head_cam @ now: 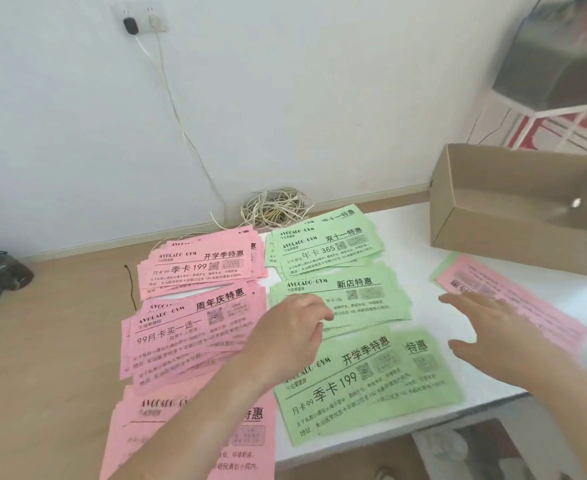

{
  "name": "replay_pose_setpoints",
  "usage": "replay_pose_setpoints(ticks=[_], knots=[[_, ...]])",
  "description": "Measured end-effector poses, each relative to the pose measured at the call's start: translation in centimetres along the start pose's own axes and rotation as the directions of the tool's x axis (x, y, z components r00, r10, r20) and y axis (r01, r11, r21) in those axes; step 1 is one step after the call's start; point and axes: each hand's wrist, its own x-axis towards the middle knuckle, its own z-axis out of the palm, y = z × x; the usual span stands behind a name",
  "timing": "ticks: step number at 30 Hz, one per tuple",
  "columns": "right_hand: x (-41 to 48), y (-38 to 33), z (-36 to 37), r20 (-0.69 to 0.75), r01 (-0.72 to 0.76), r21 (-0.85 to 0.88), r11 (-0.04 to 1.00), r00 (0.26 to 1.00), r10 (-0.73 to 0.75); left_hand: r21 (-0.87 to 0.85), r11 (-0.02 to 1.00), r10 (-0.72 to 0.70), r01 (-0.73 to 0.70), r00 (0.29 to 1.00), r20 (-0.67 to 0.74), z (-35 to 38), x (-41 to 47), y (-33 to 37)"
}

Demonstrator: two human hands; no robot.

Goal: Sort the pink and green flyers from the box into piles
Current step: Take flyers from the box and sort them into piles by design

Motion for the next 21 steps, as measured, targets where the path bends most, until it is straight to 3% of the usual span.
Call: replay_pose_setpoints(ticks=[4,7,12,15,18,21], knots=[[2.1,7.3,1.9,0.102,-0.157,-0.034,0.987,0.982,0.160,-0.009,0.996,0.090,-0.089,0.991,0.095,3.4,4.1,5.6],[3.2,9.9,3.4,0.104,-0.187,-0.030,0.982,0.976,0.190,0.003,0.986,0.163,-0.165,0.976,0.145,6.0,7.1,9.4],[3.7,10.3,5.8,-0.166,-0.128,-0.139,0.982,0.981,0.104,0.049,0.974,0.210,-0.222,0.960,0.183,10.7,11.5,13.7],[3.3,10.4,7.0,-0.269,0.002,-0.124,0.992,0.963,-0.036,0.134,0.958,0.217,-0.255,0.945,0.244,13.6,13.3,15.4],[2.5,11.2,6.7,-0.282,0.081,-0.103,0.991,0.953,-0.108,0.244,0.933,0.177,-0.265,0.928,0.328,15.9,14.4,15.4],[1.9,12.8,5.8,-0.210,0.099,-0.072,0.993,0.971,-0.112,0.265,0.913,0.238,-0.309,0.934,0.267,17.2,14.7,14.9]])
